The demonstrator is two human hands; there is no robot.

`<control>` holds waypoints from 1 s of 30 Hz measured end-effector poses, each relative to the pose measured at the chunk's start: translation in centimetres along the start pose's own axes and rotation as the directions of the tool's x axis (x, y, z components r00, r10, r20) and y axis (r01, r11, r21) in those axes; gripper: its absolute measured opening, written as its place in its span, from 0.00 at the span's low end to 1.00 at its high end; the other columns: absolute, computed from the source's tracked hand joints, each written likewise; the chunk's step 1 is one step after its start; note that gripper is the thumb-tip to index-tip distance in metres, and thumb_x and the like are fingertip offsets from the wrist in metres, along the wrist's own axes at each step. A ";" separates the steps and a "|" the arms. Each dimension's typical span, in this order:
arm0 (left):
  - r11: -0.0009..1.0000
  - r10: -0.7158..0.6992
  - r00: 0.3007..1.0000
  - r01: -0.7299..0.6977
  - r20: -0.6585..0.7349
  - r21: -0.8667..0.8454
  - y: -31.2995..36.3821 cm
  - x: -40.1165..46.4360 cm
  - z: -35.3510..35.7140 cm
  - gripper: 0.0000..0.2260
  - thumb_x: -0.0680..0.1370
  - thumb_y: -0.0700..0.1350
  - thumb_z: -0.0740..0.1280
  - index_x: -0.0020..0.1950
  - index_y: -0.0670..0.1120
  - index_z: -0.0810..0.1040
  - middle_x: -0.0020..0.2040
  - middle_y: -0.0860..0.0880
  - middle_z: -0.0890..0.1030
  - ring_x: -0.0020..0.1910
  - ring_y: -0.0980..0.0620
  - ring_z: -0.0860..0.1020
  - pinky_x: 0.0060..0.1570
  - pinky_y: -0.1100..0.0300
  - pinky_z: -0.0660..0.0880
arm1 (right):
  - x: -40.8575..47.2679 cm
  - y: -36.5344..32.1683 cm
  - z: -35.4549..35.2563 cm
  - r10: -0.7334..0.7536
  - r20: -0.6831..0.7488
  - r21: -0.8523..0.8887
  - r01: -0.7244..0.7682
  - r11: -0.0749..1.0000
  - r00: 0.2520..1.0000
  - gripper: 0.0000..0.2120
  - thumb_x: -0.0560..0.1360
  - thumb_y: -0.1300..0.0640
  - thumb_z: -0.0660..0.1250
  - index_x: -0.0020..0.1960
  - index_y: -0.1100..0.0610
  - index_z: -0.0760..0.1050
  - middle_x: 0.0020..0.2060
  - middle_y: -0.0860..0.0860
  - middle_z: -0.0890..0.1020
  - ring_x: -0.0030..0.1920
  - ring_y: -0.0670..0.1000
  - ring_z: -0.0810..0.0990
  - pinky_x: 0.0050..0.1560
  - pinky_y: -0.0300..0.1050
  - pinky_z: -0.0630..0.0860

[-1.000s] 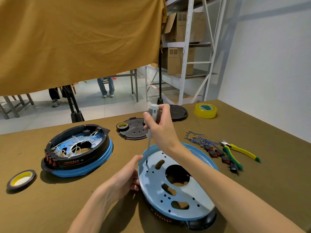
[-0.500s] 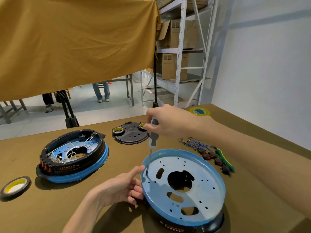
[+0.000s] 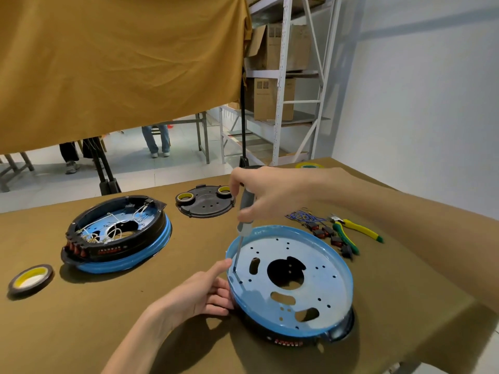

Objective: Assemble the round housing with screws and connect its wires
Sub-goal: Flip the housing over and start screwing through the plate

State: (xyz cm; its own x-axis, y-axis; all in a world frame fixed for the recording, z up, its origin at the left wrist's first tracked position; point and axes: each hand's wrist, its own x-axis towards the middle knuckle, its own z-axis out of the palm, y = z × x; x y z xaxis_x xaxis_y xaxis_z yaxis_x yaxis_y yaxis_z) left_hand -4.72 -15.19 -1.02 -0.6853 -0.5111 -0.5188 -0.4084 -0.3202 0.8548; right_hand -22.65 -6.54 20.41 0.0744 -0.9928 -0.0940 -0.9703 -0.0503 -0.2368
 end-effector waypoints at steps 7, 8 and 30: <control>1.000 0.021 0.999 -0.021 -0.026 0.005 -0.2 -0.5 0.5 0.37 0.63 0.72 0.70 0.51 0.40 0.82 0.39 0.45 0.83 0.37 0.51 0.82 0.40 0.59 0.82 | -0.4 -0.3 1.0 0.012 -0.133 -0.130 -0.030 0.991 0.991 0.17 0.81 0.38 0.63 0.58 0.51 0.70 0.40 0.49 0.80 0.37 0.52 0.83 0.34 0.47 0.79; 1.000 0.021 0.999 -0.021 -0.033 0.010 -0.2 -0.6 0.6 0.36 0.63 0.72 0.69 0.51 0.40 0.82 0.38 0.45 0.83 0.36 0.51 0.82 0.40 0.59 0.82 | -0.5 -0.3 1.1 0.015 -0.123 -0.116 -0.029 0.993 0.992 0.19 0.81 0.37 0.62 0.59 0.52 0.70 0.41 0.49 0.80 0.39 0.53 0.83 0.36 0.48 0.79; 0.999 -0.010 0.996 0.014 -0.086 0.041 -0.5 -0.5 0.6 0.43 0.59 0.75 0.71 0.56 0.40 0.84 0.50 0.43 0.88 0.49 0.47 0.88 0.44 0.57 0.84 | 0.7 0.6 1.0 -0.041 -0.130 -0.095 0.029 0.995 0.991 0.19 0.81 0.40 0.66 0.62 0.52 0.65 0.40 0.49 0.79 0.39 0.51 0.80 0.33 0.45 0.74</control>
State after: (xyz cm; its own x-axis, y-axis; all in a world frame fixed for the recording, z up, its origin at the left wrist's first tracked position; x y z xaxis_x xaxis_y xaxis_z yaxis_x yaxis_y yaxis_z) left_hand -4.56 -14.35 -1.18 -0.6265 -0.5748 -0.5264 -0.4419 -0.2945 0.8474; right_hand -22.90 -7.18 19.25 0.0834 -0.9956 0.0420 -0.9852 -0.0887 -0.1469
